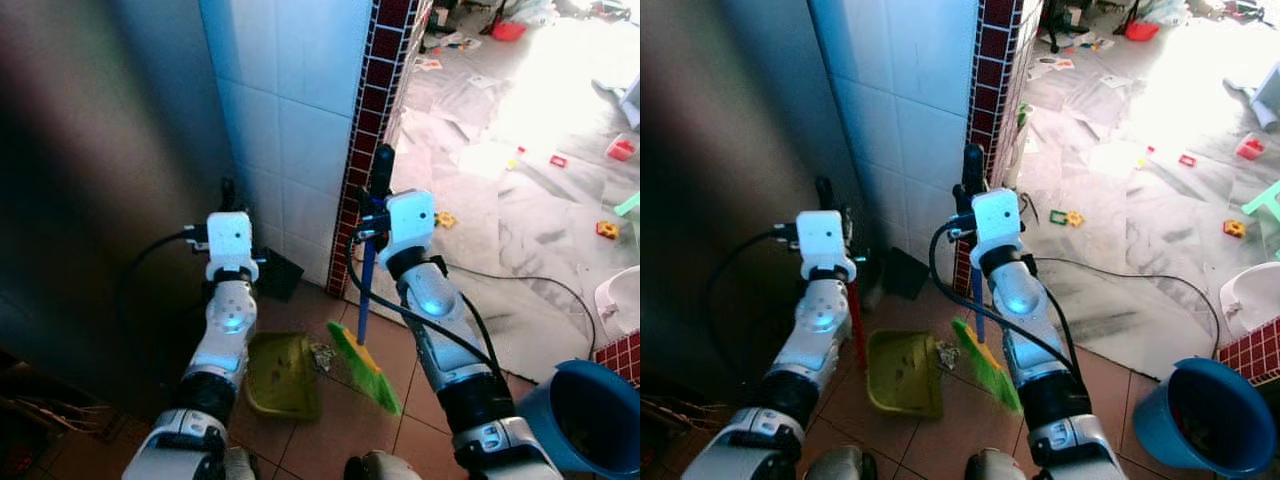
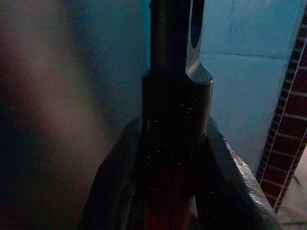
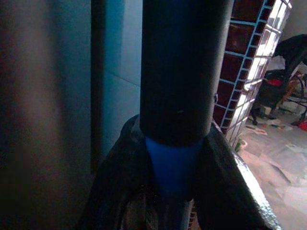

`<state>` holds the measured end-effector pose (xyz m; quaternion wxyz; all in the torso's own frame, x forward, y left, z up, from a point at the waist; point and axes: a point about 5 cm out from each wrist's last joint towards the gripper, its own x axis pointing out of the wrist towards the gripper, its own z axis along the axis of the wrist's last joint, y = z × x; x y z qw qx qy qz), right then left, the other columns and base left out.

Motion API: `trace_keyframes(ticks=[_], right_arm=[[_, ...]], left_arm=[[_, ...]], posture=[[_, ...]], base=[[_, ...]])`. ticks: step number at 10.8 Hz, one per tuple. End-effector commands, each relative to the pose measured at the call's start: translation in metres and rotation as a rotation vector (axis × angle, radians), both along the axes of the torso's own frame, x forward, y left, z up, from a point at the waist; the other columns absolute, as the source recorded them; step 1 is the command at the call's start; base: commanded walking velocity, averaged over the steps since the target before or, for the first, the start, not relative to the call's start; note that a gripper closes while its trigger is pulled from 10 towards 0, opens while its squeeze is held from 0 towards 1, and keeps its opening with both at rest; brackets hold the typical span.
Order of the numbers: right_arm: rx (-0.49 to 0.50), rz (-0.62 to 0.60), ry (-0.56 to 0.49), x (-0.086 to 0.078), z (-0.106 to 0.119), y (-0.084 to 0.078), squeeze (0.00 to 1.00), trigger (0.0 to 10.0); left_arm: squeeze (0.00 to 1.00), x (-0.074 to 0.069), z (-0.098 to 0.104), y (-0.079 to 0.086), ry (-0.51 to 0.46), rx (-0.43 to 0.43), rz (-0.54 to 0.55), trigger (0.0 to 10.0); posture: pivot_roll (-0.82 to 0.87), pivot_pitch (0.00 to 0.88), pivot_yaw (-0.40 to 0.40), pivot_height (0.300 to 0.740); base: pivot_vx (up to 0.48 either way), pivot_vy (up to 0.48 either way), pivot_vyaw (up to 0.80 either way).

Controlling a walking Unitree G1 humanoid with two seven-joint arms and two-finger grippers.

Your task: Sweep floor

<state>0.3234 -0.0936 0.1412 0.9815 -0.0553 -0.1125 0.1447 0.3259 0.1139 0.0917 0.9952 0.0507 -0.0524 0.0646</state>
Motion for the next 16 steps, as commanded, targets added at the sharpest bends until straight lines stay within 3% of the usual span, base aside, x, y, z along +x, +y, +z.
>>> trace_keyframes(ticks=[1, 2, 4, 5, 7, 9, 11, 13, 14, 16], right_arm=[[-0.010, 0.002, -0.036, 0.003, 0.007, 0.003, 0.00, 10.0], [-0.019, 0.019, -0.010, 0.002, 0.003, 0.005, 0.00, 10.0], [-0.062, 0.030, -0.022, 0.005, 0.003, 0.007, 0.00, 10.0], [-0.064, 0.028, -0.026, 0.008, 0.004, 0.006, 0.00, 10.0], [-0.052, 0.065, 0.012, 0.007, -0.002, 0.010, 0.00, 10.0], [-0.074, 0.109, 0.073, 0.007, -0.012, 0.010, 0.00, 10.0], [-0.130, 0.059, 0.138, 0.010, -0.022, 0.000, 0.00, 10.0], [-0.141, 0.058, 0.148, 0.010, -0.025, -0.002, 0.00, 10.0], [-0.155, 0.036, 0.144, 0.010, -0.026, -0.003, 0.00, 10.0], [-0.203, 0.029, 0.121, 0.012, -0.025, 0.000, 0.00, 10.0]], left_arm=[[0.00, 0.005, 0.008, -0.006, -0.038, -0.008, -0.023, 10.0], [0.00, 0.006, 0.003, -0.008, -0.002, -0.049, -0.032, 10.0], [0.00, 0.008, -0.010, -0.023, 0.126, -0.246, -0.116, 10.0], [0.00, 0.007, -0.016, -0.034, 0.173, -0.262, -0.165, 10.0], [0.00, 0.007, -0.018, -0.042, 0.198, -0.276, -0.221, 10.0], [0.00, 0.008, -0.020, -0.041, 0.212, -0.284, -0.229, 10.0], [0.00, 0.012, -0.012, -0.034, 0.159, -0.147, -0.223, 10.0], [0.00, 0.018, 0.010, -0.020, 0.017, 0.004, -0.199, 10.0], [0.00, 0.019, 0.013, -0.024, 0.045, -0.044, -0.262, 10.0], [0.00, 0.011, 0.013, -0.033, 0.038, 0.026, -0.341, 10.0]], posture=[[-0.03, 0.044, -0.018, 0.740], [-0.02, 0.040, -0.021, 0.740], [-0.02, 0.035, -0.024, 0.740], [-0.03, 0.029, -0.021, 0.740], [-0.02, 0.025, -0.018, 0.740], [-0.02, 0.027, -0.012, 0.740], [-0.03, 0.032, -0.005, 0.740], [-0.03, 0.030, 0.000, 0.740], [-0.02, 0.030, -0.002, 0.740], [-0.01, 0.029, -0.006, 0.740]], base=[[0.000, 0.000, 0.00], [0.000, 0.000, 0.00], [0.000, 0.000, 0.00], [0.000, 0.000, 0.00], [0.000, 0.000, 0.00], [0.000, 0.000, 0.00], [0.000, 0.000, 0.00], [0.000, 0.000, 0.00], [0.000, 0.000, 0.00], [0.000, 0.000, 0.00]])
